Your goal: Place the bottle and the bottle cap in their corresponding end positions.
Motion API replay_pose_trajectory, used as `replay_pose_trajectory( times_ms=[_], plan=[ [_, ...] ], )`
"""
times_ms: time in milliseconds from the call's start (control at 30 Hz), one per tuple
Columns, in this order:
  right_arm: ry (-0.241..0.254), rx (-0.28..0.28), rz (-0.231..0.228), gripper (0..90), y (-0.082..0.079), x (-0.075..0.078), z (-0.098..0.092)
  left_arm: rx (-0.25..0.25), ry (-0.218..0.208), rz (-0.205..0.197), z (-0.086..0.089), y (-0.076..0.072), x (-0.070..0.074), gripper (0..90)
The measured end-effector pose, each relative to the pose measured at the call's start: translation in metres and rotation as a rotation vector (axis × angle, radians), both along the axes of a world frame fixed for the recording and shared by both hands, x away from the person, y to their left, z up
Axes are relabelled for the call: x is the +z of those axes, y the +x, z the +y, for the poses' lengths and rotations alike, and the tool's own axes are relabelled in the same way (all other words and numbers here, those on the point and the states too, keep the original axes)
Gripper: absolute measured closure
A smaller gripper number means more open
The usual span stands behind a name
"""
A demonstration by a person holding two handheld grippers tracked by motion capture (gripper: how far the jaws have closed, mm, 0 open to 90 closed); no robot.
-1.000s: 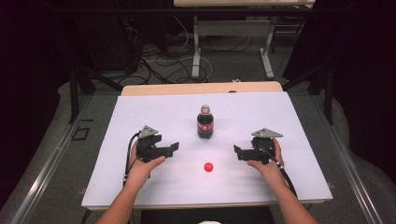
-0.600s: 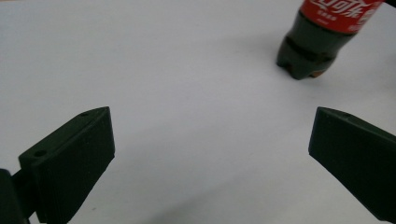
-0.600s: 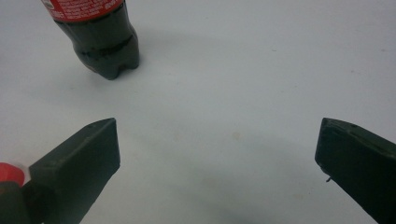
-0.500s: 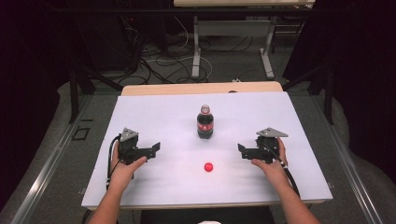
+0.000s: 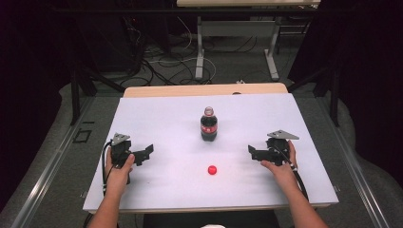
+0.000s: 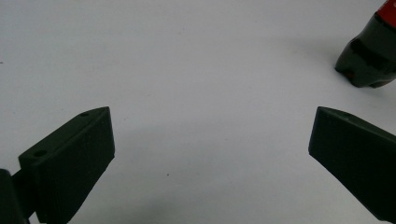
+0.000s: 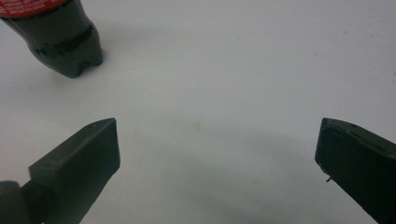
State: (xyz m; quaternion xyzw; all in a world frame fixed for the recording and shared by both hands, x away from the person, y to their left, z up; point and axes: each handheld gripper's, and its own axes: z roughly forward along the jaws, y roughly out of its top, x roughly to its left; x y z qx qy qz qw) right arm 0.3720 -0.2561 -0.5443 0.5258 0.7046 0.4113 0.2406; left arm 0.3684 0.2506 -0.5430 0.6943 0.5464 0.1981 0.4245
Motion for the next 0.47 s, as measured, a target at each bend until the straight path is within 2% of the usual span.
replay_pose_trajectory(
  times_ms=[67,467],
  plan=[
    [0.015,-0.011,0.01,0.0,-0.0002,0.0,-0.0013,0.011,-0.003,-0.001,0.0016,0.0001,-0.0012,0.5],
    [0.007,-0.023,0.019,0.0,0.0023,-0.0048,-0.0065,0.039,0.004,0.01,0.007,0.0018,-0.0046,0.5]
  ],
)
